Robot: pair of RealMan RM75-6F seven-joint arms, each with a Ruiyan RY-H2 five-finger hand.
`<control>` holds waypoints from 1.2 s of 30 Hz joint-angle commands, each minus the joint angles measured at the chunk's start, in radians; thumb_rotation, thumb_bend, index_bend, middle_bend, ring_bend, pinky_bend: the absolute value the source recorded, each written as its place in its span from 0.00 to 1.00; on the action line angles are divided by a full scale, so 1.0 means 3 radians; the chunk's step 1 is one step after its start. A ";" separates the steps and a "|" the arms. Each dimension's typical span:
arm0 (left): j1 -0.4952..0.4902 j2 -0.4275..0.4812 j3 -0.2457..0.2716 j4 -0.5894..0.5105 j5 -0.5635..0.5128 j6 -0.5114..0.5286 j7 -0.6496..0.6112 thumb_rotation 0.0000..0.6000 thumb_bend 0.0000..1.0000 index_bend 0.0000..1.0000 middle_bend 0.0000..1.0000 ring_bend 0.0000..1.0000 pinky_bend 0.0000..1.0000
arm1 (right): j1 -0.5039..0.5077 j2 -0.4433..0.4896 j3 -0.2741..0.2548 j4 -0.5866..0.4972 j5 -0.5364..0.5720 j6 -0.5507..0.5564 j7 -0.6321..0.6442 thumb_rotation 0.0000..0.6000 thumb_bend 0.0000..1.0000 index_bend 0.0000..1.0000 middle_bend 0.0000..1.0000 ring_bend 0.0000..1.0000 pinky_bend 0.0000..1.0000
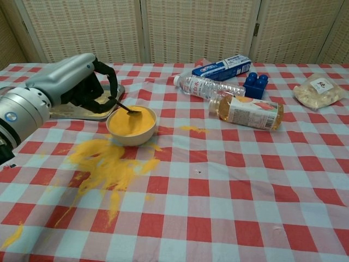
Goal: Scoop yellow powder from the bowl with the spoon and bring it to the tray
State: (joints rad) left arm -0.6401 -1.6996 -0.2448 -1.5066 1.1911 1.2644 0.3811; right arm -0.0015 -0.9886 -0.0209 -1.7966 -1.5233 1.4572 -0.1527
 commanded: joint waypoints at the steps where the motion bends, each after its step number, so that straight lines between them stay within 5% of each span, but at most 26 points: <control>1: 0.0023 0.0091 -0.0004 -0.0139 -0.0112 -0.0097 0.0020 1.00 0.79 0.85 1.00 1.00 1.00 | -0.0002 0.0000 -0.0001 -0.0001 -0.0005 0.0004 -0.0001 1.00 0.07 0.00 0.00 0.00 0.00; 9: 0.0054 0.0274 0.0007 -0.0457 -0.0295 -0.0204 0.0096 1.00 0.79 0.85 1.00 1.00 1.00 | -0.0002 -0.0006 -0.0008 -0.0001 -0.0017 0.0001 -0.0012 1.00 0.07 0.00 0.00 0.00 0.00; 22: 0.0088 0.0325 0.0064 -0.0619 -0.0049 -0.0097 -0.0029 1.00 0.80 0.85 1.00 1.00 1.00 | -0.0011 -0.0009 -0.0023 0.0005 -0.0066 0.0022 -0.0006 1.00 0.07 0.00 0.00 0.00 0.00; 36: 0.0047 0.0393 -0.0016 -0.0644 -0.0419 -0.0231 0.0081 1.00 0.80 0.85 1.00 1.00 1.00 | -0.0014 0.0003 -0.0026 0.0001 -0.0072 0.0022 0.0015 1.00 0.07 0.00 0.00 0.00 0.00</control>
State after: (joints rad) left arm -0.6242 -1.5818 -0.2468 -1.7039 1.0681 1.1945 0.4037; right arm -0.0058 -0.9876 -0.0287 -1.7964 -1.5451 1.4642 -0.1481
